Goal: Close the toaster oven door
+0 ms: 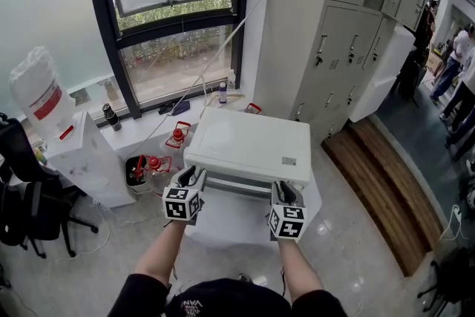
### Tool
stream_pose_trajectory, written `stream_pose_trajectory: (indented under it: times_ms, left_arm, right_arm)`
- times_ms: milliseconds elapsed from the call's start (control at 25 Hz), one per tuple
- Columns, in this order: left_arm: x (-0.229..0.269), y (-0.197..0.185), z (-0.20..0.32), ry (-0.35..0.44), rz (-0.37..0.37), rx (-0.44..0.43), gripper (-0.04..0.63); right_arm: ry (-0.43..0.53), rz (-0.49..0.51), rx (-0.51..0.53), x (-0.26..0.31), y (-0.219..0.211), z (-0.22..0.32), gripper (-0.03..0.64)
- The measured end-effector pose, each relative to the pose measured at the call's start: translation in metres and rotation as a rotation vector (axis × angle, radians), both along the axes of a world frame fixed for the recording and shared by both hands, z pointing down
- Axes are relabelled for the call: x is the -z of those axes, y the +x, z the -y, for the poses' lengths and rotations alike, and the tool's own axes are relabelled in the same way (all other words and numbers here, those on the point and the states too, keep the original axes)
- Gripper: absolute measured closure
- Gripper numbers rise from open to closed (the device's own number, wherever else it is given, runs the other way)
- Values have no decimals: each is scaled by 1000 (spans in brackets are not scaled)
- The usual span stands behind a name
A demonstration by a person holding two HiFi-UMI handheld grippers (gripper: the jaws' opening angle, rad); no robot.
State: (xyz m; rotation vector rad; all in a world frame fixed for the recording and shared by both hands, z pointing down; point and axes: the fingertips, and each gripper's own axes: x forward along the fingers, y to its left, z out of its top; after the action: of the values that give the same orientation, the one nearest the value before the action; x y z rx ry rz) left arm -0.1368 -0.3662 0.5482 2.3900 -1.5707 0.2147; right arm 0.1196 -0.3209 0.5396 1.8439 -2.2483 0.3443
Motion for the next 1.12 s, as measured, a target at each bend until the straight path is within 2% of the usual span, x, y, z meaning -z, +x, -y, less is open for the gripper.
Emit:
stream_pose_trajectory:
  times_ms: [480,640,880,1120]
  left_arm:
    - [9,-17,-28,41,7,17,446]
    - [10,-18,-45,51,29,4,448]
    - [4,-19,-76,54,79,-26,510]
    - [2,-26,-105,55,84,-11,555]
  right_arm:
    - [41,8,-22,3,1,-22,525]
    - [44,14,-9,1,-1,-36,532]
    - [57,25,22,-1,-7,-58,574]
    - [59,33,53,1,-16,-79,602]
